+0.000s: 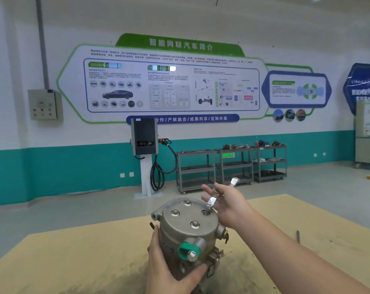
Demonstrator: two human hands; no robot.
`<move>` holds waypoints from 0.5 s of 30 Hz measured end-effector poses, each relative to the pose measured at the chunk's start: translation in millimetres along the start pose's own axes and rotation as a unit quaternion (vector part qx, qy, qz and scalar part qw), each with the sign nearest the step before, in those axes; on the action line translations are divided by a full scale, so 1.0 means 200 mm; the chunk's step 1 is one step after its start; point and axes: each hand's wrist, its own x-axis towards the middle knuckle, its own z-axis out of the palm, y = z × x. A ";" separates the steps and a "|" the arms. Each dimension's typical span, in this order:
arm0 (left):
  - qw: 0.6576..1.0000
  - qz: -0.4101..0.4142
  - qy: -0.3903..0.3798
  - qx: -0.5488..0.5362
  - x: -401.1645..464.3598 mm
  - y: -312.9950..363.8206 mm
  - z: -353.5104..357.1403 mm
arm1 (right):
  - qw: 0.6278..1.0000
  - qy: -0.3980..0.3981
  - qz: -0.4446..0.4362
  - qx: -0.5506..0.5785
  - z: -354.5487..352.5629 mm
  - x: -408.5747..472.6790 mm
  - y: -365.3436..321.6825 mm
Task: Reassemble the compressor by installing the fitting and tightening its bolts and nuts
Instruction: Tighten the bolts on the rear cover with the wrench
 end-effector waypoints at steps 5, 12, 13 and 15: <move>1.000 0.003 -0.008 0.023 0.01 -0.03 -0.04 | 0.989 -0.098 -0.010 0.108 -0.20 -0.15 0.06; 0.999 -0.006 -0.032 -0.014 0.01 -0.03 -0.06 | 0.955 -0.090 -0.280 -0.039 -0.36 -0.35 0.11; 0.999 -0.005 -0.034 -0.004 0.01 -0.03 -0.06 | 0.927 -0.100 -0.342 -0.119 -0.36 -0.39 0.13; 0.999 0.002 -0.037 0.016 0.00 -0.03 -0.05 | 0.823 -0.138 -0.455 -0.312 -0.32 -0.46 0.15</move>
